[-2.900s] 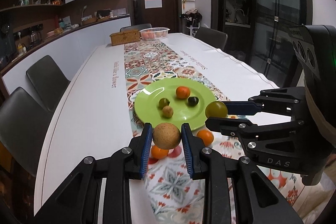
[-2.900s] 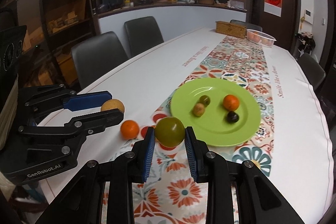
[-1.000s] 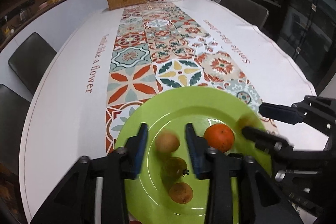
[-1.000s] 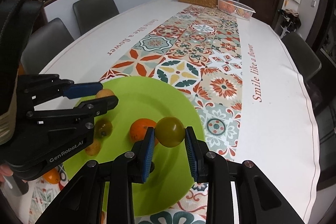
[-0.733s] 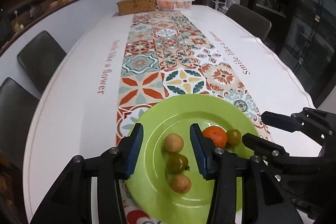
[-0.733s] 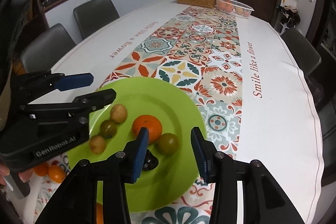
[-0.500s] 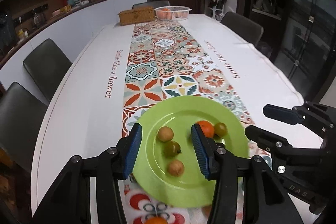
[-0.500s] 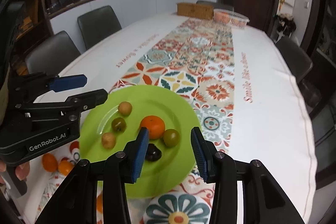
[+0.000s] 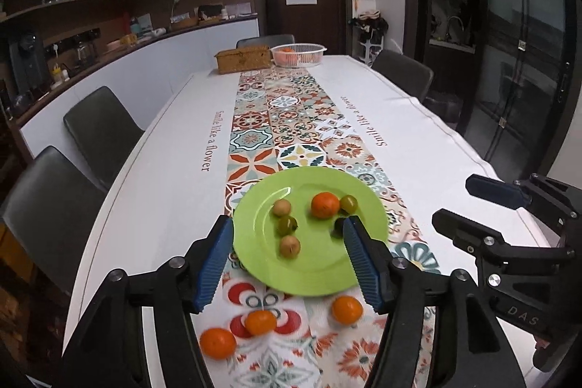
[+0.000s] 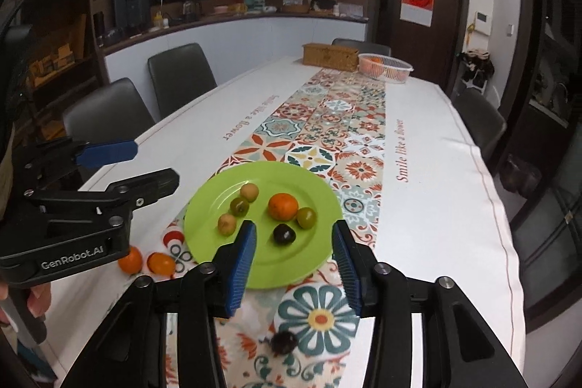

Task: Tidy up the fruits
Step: 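Move the left tool to an orange while the right tool approaches a dark plum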

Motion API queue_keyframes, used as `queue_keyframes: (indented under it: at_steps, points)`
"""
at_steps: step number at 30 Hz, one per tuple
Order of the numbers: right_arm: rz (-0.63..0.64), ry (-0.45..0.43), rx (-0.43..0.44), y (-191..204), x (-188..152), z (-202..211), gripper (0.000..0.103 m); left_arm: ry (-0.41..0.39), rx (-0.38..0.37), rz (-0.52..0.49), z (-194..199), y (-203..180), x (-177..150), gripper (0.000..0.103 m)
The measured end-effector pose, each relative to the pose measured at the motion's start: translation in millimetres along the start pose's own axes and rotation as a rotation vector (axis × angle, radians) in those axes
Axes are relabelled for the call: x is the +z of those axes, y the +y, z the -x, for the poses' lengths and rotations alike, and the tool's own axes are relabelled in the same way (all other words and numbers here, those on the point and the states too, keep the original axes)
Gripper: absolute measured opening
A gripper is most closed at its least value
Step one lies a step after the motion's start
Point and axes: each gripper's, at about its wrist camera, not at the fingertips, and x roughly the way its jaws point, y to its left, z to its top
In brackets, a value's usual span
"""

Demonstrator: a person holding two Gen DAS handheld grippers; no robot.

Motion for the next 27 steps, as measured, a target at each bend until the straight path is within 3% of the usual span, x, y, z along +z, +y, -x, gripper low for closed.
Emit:
queue_keyframes:
  at_steps: [6,9,14,19,27]
  points:
    - [-0.018,-0.029,-0.012,6.6,-23.4,27.5,0.052,-0.019,-0.031,-0.006,22.2,-8.3,-22.4,0.070]
    - [-0.041,-0.031,-0.023,8.7,-36.4,35.6,0.059,-0.030,-0.027,-0.012,30.0,-11.6,-32.5,0.079]
    - [-0.055,-0.011,-0.043,10.3,-55.9,38.8,0.060,-0.038,-0.039,-0.055,35.2,-17.8,-53.0,0.081]
    - [-0.065,0.024,-0.036,5.5,-73.2,33.2,0.060,-0.064,-0.102,-0.078,32.8,-25.1,-68.6,0.085]
    - [-0.069,0.063,-0.056,2.8,-93.7,19.6,0.060,-0.040,-0.131,-0.112,11.6,-32.6,-83.8,0.085]
